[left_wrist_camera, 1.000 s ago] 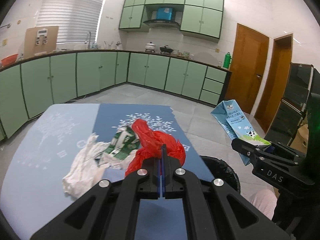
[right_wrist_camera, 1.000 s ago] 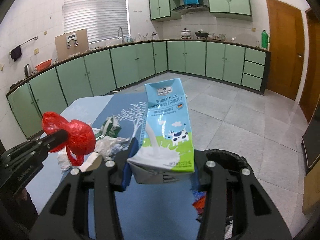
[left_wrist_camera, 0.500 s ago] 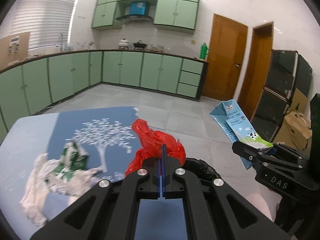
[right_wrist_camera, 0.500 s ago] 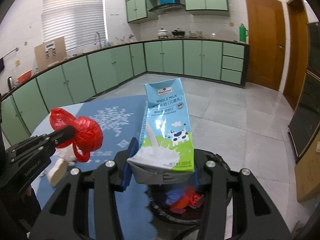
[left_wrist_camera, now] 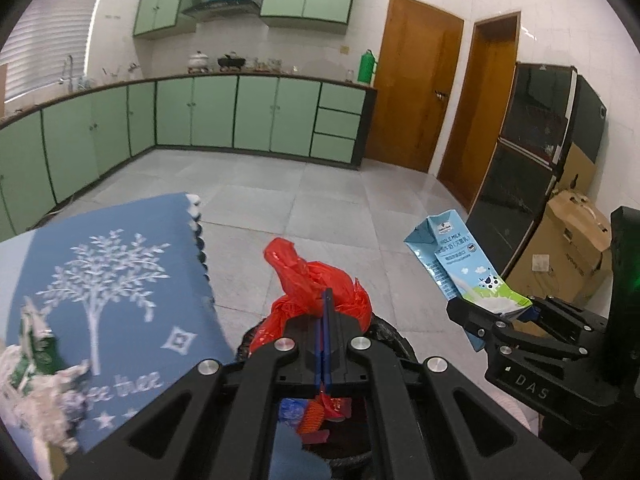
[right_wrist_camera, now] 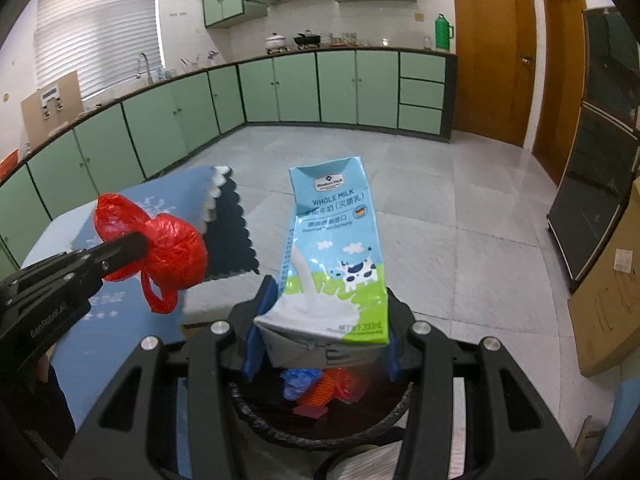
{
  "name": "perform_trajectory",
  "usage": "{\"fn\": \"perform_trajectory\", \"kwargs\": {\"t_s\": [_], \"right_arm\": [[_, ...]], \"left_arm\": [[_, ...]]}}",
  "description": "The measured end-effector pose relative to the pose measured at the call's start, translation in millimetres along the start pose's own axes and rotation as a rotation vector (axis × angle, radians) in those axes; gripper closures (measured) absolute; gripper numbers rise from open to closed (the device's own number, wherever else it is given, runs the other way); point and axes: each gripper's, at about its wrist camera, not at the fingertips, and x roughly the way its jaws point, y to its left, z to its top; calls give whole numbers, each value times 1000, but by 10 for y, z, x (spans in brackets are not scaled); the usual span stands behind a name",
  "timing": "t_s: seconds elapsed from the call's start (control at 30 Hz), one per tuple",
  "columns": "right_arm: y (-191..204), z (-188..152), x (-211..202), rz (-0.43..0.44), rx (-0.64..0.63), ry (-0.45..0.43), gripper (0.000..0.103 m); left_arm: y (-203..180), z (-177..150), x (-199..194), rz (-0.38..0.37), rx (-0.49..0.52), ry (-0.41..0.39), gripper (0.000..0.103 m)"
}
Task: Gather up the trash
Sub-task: 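Carry the red bag and milk carton over the bin and release both, then return both tools from the bin to the table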
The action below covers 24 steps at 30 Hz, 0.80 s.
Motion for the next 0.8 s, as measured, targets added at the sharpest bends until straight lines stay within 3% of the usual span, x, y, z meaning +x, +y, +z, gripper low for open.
{"fn": "perform_trajectory", "kwargs": {"t_s": [0.47, 0.53, 0.6, 0.63, 0.8], "right_arm": [[-274, -111, 732, -74, 28, 114, 59], [-284, -122, 814, -85, 17, 133, 57], [-283, -119, 838, -96, 19, 139, 38], [-296, -124, 843, -98, 20, 136, 34], [-282, -126, 759, -105, 33, 118, 20]], "left_arm": [[25, -29, 759, -25, -18, 126, 102], [56, -9, 800, -33, -33, 138, 95], [69, 21, 804, -39, -42, 137, 62], [90, 37, 774, -35, -45, 123, 56], [219, 79, 622, -19, -70, 97, 51]]}}
